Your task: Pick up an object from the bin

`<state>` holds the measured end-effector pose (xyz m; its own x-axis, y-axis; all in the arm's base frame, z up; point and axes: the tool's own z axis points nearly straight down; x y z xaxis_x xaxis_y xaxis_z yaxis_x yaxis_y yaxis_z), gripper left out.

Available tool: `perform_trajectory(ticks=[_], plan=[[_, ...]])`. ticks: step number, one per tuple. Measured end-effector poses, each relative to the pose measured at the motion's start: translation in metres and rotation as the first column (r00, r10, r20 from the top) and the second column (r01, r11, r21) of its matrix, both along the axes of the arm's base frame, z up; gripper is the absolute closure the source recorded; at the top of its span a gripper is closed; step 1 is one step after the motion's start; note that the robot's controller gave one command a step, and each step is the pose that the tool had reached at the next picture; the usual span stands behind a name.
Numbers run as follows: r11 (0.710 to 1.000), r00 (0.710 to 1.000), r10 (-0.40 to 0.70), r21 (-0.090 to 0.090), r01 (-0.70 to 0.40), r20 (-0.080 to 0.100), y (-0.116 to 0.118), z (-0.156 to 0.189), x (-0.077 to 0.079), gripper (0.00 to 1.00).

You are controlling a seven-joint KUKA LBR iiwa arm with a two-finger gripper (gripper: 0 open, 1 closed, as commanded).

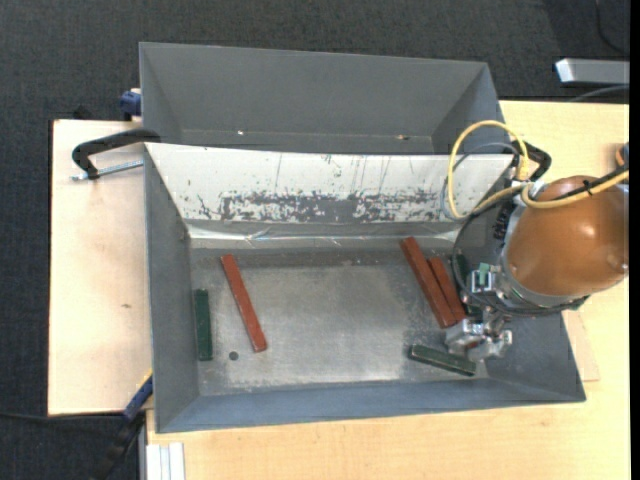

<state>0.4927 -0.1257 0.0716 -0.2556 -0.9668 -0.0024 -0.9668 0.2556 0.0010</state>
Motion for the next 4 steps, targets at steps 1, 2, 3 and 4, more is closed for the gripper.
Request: perform_trajectory(ticks=[1,2,3,4], plan=[[1.0,1.0,0.0,0.0,0.0,0.0,0.0,0.0,0.0,1.0],[0.965,0.965,0.263,0.006,-0.263,0.008,0.0,0.0,0.031,0.0],[0.965,0.965,0.263,0.001,-0.263,0.004,-0.003,-0.001,0.03,1.0],[0.965,0.965,0.263,0.005,-0.263,0.006,-0.001,0.0,0.031,0.0]])
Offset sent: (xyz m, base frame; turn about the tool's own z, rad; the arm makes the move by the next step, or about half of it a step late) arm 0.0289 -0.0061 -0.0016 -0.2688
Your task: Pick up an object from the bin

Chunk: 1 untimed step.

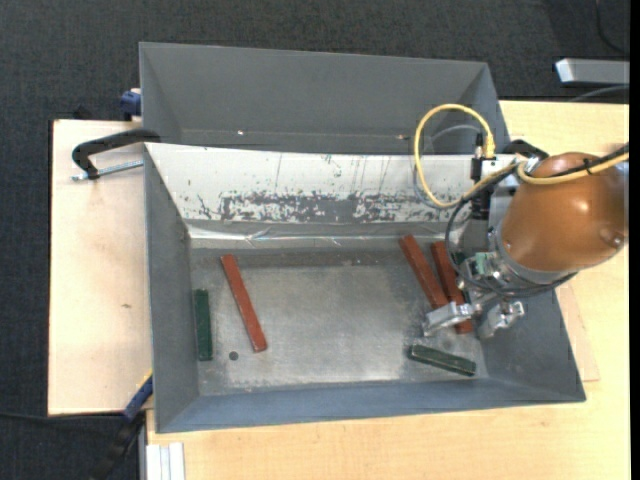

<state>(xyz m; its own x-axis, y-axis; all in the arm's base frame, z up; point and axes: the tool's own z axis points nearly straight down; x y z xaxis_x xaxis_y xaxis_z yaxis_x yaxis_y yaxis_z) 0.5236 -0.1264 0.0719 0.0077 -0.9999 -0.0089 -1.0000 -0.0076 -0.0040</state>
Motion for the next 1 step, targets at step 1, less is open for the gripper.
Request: perform_trajectory(ticks=[1], plan=[[1.0,1.0,0.0,-0.001,0.0,0.0,-0.0003,0.0003,0.0002,0.0]])
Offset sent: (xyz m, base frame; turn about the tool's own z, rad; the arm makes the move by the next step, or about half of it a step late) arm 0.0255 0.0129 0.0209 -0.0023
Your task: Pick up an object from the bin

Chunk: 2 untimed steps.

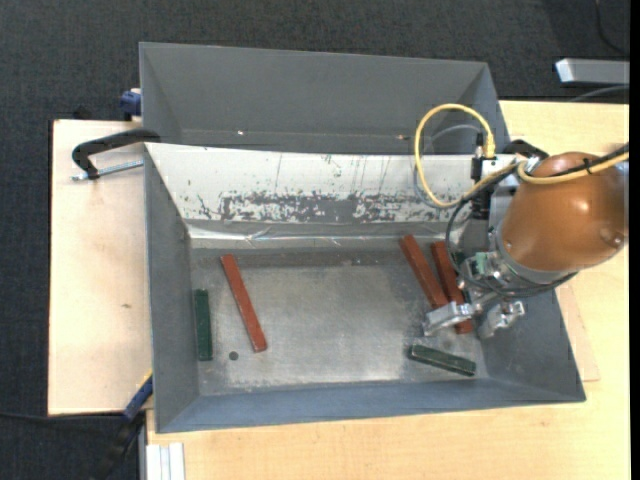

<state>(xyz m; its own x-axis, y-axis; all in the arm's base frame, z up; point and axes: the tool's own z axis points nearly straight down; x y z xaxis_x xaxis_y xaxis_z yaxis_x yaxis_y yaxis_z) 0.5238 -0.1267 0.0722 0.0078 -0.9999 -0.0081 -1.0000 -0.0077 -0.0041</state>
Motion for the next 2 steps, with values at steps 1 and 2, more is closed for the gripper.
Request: perform_trajectory(ticks=[1,2], plan=[[1.0,1.0,-0.001,-0.004,0.001,-0.001,0.01,0.015,0.019,0.0],[0.992,0.992,0.126,-0.006,-0.126,0.005,0.014,0.024,0.033,0.0]])
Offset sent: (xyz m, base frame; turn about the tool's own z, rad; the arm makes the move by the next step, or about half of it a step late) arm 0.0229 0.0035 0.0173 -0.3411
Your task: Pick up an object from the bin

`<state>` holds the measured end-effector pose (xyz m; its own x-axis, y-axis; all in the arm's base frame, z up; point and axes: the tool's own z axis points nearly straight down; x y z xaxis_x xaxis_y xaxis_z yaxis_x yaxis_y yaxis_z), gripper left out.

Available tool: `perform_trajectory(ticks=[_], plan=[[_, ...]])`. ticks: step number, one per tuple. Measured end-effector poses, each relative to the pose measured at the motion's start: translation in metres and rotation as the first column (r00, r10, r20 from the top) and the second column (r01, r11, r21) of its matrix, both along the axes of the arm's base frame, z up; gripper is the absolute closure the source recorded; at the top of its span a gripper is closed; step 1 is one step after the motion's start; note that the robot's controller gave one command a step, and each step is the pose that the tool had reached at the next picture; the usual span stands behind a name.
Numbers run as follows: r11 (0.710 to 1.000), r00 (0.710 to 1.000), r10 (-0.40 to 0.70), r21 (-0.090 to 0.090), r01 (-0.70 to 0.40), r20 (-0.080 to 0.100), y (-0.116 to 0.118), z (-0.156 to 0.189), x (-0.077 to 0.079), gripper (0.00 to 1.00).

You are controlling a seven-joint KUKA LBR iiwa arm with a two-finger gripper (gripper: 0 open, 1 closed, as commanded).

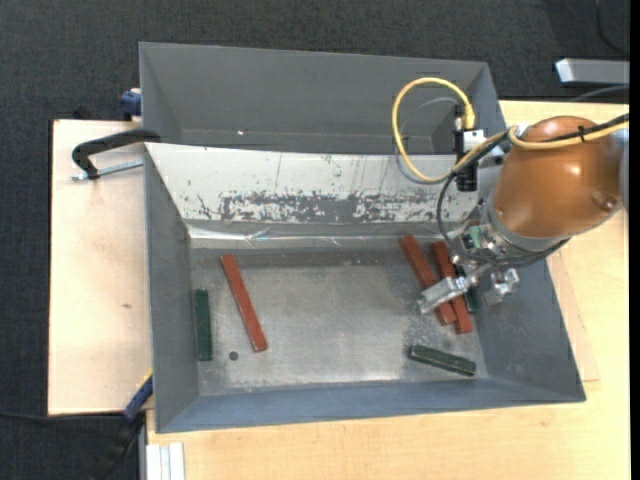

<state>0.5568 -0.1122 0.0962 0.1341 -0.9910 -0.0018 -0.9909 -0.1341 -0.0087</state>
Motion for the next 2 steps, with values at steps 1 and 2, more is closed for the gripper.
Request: perform_trajectory(ticks=[1,2], plan=[[0.905,0.905,-0.425,-0.004,0.425,-0.014,-0.0005,-0.0229,0.0321,1.0],[0.905,0.905,-0.426,-0.004,0.426,-0.014,-0.0006,-0.0229,0.0321,1.0]])
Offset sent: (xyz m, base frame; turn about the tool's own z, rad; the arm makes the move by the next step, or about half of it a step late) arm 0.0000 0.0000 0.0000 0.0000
